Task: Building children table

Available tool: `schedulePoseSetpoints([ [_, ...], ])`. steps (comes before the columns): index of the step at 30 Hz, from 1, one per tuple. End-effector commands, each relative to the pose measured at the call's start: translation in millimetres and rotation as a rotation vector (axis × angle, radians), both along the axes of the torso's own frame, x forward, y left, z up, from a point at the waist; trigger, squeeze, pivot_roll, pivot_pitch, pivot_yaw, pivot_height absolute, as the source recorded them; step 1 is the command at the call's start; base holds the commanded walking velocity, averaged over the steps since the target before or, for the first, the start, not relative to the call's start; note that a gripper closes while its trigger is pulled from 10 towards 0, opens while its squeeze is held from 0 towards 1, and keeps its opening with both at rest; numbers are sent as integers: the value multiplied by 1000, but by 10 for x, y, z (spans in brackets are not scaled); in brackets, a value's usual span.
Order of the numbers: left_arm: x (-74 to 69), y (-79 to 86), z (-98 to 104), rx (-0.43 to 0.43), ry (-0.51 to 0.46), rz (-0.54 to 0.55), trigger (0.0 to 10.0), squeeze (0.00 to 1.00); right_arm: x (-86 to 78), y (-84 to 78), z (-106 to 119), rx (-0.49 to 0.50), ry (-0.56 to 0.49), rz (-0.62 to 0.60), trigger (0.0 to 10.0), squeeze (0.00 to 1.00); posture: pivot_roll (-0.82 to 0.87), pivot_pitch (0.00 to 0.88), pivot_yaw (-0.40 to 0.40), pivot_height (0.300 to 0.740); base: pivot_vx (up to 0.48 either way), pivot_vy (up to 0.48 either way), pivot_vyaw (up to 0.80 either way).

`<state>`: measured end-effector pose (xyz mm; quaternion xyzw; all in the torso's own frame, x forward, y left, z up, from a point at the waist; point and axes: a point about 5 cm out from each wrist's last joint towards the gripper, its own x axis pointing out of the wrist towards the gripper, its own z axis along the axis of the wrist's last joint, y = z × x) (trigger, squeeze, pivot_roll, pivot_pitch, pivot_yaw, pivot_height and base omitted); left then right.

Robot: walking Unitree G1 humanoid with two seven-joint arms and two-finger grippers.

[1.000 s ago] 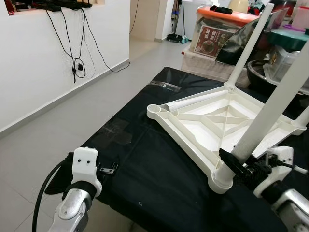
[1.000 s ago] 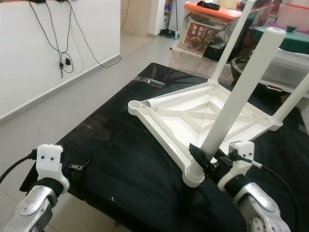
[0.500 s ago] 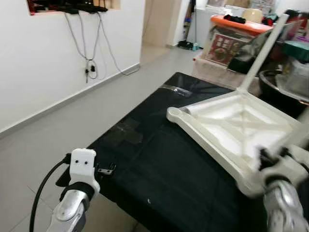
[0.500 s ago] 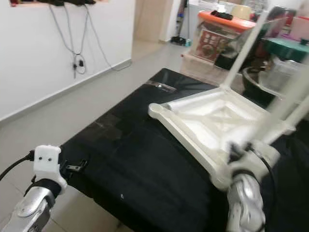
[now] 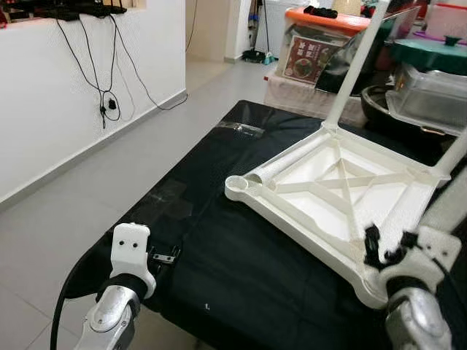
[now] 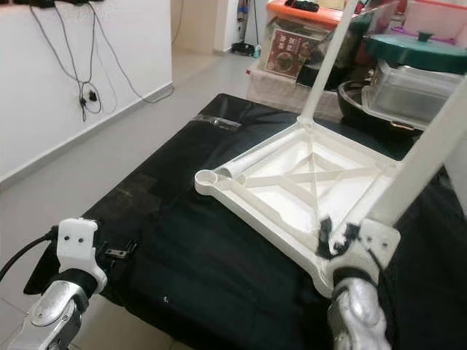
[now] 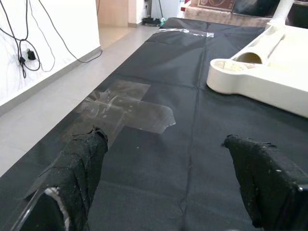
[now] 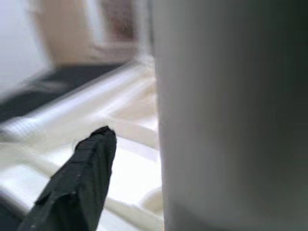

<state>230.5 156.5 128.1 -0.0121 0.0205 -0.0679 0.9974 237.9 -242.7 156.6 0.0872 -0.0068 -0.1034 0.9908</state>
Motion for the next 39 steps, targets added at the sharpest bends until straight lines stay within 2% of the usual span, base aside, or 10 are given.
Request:
schedulePoseSetpoints([
  [1, 0, -33, -3, -6, 9, -1, 10000, 0, 37, 96, 101, 56, -48, 158, 10000, 0, 163, 0, -118, 740, 0, 0, 0],
  [10, 15, -75, 13, -20, 2, -4, 10000, 0, 73, 238, -54, 35, 30, 682, 10000, 0, 181, 0, -146, 740, 0, 0, 0],
  [13, 18, -67, 4, -23, 2, 1, 10000, 0, 143, 251, -122, 71, 52, 724, 7255, 0, 188, 0, -150, 740, 0, 0, 0],
  [15, 6, -53, -3, -22, 2, 6, 10000, 0, 244, 231, -149, 92, 50, 652, 0, 0, 199, 0, -160, 740, 0, 0, 0],
  [28, -28, -8, -39, -8, 17, -5, 10000, 0, -461, -434, -601, -93, 421, -669, 0, 0, 173, 0, -119, 740, 0, 0, 0],
  [30, -24, -2, -40, -5, 18, -6, 10000, 0, -525, -379, -544, -131, 408, -683, 1647, 0, 166, 0, -111, 740, 0, 0, 0],
  [31, -20, 2, -39, -4, 19, -7, 10000, 0, -533, -331, -505, -146, 389, -674, 10000, 0, 163, 0, -107, 740, 0, 0, 0],
  [36, -30, -6, -45, 3, 24, -15, 10000, 0, -322, 39, -318, -98, 262, -492, 10000, 0, 159, 0, -110, 740, 0, 0, 0],
  [37, -34, -8, -44, 4, 23, -16, 10000, 0, -229, 49, -211, -77, 175, -415, 10000, 1000, 163, 0, -117, 740, 0, 0, 0],
  [39, -38, -6, -43, 4, 22, -14, 10000, 0, -157, 24, -114, -73, 108, -361, 10000, 1000, 164, 0, -120, 740, 0, 0, 0],
])
